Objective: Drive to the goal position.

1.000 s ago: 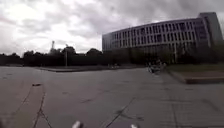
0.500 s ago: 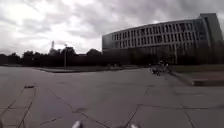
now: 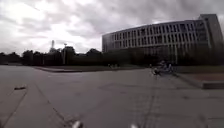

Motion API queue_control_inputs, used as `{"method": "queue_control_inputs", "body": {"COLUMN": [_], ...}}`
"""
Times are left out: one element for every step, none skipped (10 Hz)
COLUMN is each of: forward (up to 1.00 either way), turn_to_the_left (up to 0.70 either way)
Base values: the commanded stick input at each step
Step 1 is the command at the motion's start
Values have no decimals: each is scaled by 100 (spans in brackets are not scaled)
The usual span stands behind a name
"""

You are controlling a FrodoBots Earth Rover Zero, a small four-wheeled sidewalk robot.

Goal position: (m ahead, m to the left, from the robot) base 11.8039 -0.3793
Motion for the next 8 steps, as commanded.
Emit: {"method": "queue_control_inputs", "body": {"forward": [70, 70, 70, 70, 70, 70, 70, 70], "turn_to_the_left": [0, 0, 0, 0, 0, 0, 0, 0]}}
